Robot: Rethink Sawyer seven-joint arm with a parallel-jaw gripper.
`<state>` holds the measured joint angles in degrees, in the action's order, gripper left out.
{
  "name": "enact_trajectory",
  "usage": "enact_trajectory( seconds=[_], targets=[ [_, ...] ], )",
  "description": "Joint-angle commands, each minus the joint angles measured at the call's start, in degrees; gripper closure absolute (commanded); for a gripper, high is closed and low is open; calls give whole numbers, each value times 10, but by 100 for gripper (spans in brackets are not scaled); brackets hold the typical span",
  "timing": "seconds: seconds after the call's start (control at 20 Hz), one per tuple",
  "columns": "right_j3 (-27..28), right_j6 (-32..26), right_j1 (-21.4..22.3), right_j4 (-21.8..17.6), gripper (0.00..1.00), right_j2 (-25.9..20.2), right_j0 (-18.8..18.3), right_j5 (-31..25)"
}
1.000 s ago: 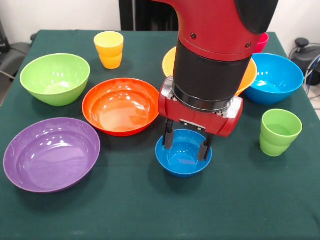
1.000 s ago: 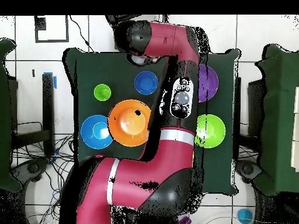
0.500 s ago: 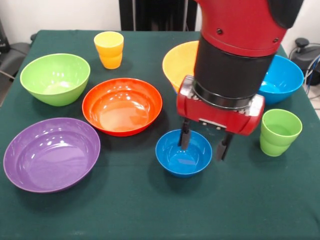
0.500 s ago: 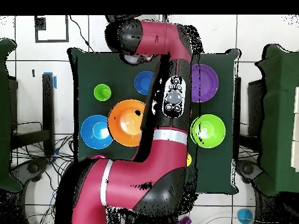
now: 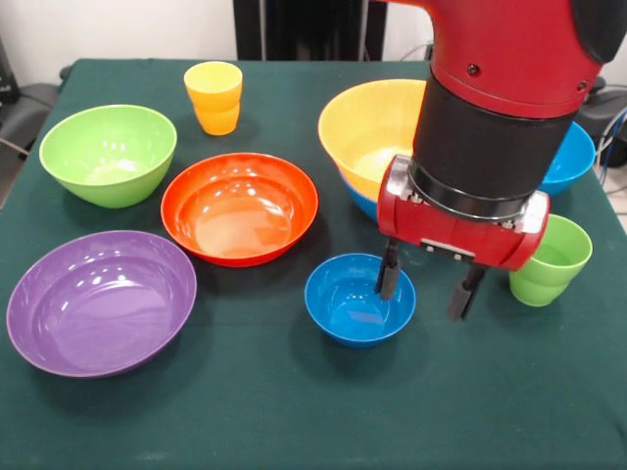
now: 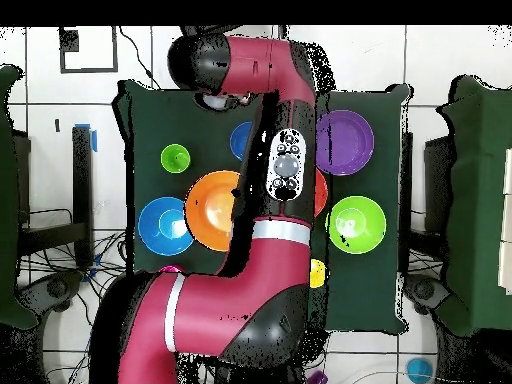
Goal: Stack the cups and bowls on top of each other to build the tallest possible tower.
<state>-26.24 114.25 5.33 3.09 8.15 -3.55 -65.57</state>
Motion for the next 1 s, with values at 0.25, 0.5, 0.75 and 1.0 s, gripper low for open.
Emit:
enact_trajectory(
  seconds=[0.25,0.5,0.75,1.0],
  targets=[
    [-2,-78,-35,-30,0,-39,1,19],
    [10,-82,-44,-32,0,-36,-1,18],
    [8,-74,-43,-32,0,-30,3,19],
    [4,-61,-45,-35,0,-25,8,26]
  ],
)
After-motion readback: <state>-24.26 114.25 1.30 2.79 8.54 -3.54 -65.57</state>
